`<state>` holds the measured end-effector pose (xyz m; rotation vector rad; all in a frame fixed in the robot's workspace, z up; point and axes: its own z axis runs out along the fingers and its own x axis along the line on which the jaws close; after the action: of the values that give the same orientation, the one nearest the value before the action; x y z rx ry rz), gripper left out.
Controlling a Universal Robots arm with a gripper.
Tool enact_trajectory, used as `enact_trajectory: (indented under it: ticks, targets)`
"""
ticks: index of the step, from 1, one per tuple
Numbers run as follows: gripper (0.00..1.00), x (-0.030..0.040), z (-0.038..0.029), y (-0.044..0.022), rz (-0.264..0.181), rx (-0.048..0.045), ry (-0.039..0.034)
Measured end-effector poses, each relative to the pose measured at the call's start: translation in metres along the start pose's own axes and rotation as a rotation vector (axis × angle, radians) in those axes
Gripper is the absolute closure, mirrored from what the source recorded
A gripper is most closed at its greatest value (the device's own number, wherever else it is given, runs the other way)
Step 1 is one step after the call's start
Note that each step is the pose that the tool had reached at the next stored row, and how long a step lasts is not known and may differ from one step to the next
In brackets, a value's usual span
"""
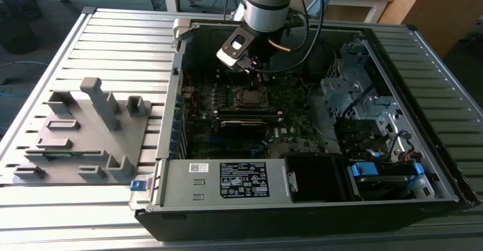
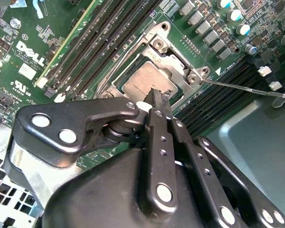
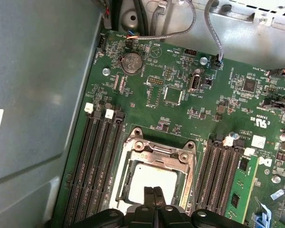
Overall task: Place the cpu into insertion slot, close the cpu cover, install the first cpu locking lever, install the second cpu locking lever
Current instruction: 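Close the cpu cover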
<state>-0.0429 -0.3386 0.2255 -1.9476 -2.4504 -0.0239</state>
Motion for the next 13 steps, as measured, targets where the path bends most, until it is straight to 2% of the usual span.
enact_trajectory:
  ticks: [4, 9, 13]
  targets:
    - [0.90, 0.0000, 0.0000, 0.0000, -0.001, 0.0000, 0.0000]
    - [0.90, 0.0000, 0.0000, 0.0000, -0.058, 0.0010, 0.0008]
    - [0.90, 0.0000, 0.0000, 0.0000, -0.065, 0.0011, 0.0009]
